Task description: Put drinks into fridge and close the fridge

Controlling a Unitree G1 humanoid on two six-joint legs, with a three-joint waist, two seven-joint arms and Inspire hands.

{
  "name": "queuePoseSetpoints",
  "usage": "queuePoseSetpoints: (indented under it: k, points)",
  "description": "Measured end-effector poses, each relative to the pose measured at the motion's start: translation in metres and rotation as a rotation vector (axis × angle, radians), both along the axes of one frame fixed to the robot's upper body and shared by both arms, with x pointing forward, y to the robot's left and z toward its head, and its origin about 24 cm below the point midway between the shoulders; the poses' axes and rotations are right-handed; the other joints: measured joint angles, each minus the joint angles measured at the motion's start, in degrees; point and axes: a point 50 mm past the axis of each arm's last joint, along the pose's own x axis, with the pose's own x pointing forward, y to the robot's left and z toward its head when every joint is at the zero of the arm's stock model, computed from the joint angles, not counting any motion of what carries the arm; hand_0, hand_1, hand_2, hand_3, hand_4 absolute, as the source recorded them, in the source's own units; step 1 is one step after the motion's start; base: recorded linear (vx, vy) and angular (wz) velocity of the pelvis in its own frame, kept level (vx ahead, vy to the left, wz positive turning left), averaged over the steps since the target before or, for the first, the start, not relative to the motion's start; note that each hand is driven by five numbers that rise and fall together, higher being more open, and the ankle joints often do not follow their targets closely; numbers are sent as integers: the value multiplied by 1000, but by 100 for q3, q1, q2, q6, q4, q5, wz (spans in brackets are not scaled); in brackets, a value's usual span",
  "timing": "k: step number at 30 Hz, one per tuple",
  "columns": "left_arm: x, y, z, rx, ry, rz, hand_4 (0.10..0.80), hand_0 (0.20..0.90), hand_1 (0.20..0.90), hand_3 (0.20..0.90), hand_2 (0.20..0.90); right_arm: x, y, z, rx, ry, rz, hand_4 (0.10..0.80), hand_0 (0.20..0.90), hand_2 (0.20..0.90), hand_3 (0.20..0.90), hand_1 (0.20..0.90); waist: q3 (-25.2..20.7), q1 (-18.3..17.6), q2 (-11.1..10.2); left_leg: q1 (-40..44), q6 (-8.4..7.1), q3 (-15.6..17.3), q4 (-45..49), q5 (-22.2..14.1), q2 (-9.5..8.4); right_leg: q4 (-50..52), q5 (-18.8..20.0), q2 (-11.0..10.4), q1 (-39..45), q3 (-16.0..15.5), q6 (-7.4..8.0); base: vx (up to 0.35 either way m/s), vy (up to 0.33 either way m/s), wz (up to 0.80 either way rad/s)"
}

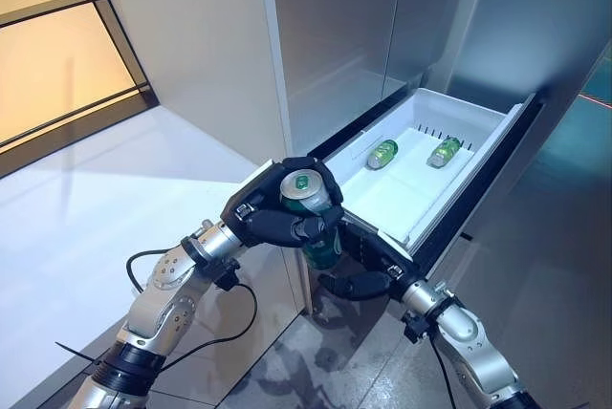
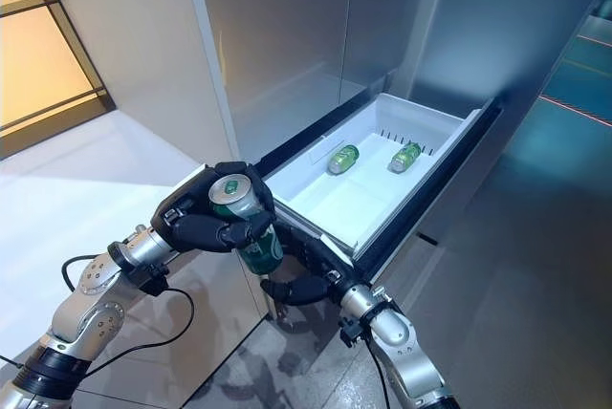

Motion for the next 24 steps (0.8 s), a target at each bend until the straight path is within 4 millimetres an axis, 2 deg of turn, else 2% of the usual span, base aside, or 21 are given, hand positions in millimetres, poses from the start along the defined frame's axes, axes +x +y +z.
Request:
queuePoseSetpoints:
  k: [6,15,24]
  points:
    - [-10,-9,14,13,-83,-71,100,300,300,200,300,-1,5,15,40,-17,90,800,900,900,900,900,4,1,33,-17,1,0,3,0,-4,1,2,-1,-17,3,-3,0,0,0]
    - [-11,-13,10,92,-87,-102,100,300,300,200,300,0,17,16,55,89,283,800,900,900,900,900,-10,7,55,-22,1,-2,4,0,-6,1,3,0,-20,3,-4,0,0,0]
    - [-10,-18,7,125,-69,-129,100,300,300,200,300,-1,16,15,39,120,307,800,900,900,900,900,-12,80,57,-19,1,-20,4,1,-10,1,3,-2,-8,-12,-3,0,0,0]
